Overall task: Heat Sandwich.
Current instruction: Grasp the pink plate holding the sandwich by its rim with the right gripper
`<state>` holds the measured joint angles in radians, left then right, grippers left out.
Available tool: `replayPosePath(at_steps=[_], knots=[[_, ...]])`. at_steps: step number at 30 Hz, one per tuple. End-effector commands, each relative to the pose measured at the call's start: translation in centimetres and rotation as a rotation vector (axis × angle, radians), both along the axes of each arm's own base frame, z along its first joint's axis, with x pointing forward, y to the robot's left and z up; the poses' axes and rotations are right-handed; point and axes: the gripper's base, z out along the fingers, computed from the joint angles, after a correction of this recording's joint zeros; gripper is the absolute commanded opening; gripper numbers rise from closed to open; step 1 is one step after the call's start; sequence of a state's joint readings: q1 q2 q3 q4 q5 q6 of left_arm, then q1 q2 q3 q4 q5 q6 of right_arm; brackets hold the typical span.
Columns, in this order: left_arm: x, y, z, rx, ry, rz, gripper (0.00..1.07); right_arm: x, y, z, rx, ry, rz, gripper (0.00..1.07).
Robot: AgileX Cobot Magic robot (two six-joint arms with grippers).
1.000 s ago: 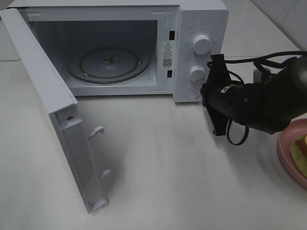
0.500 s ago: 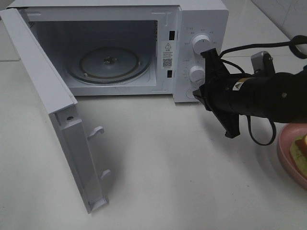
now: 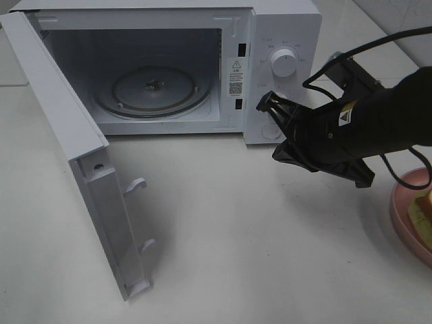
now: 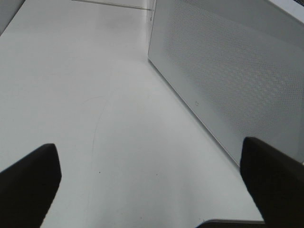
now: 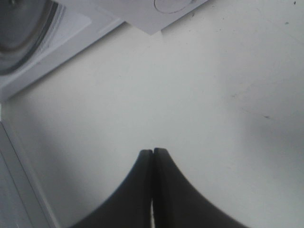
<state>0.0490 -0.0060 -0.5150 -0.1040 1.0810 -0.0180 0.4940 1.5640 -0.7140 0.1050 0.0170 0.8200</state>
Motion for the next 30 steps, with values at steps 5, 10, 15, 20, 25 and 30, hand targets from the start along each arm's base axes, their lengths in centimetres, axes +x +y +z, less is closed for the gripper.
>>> replayPosePath(at_steps=[5,10,15,20,25,30], knots=[[-0.3,-0.1,0.1,-0.01,-0.036,0.001,0.97,-0.5,-0.1,3.2,-0.248,0.03,0.338,0.01],[-0.3,-0.1,0.1,-0.01,-0.036,0.001,0.97,-1.1,-0.3,4.4,-0.333,0.051,0.481,0.03],[-0.3,-0.1,0.1,-0.01,-0.036,0.001,0.97,-1.8,-0.6,4.9,-0.391,0.076,0.589,0.04],[-0.3,-0.1,0.1,-0.01,-0.036,0.001,0.97,-2.6,-1.0,5.5,-0.437,0.082,0.68,0.07],[-0.2,-0.1,0.1,-0.01,-0.031,0.001,0.97,-3.7,-1.7,6.0,-0.469,0.143,0.724,0.13],[-0.2,-0.1,0.1,-0.011,-0.03,0.001,0.97,-4.2,-2.7,5.9,-0.56,0.23,0.74,0.31]])
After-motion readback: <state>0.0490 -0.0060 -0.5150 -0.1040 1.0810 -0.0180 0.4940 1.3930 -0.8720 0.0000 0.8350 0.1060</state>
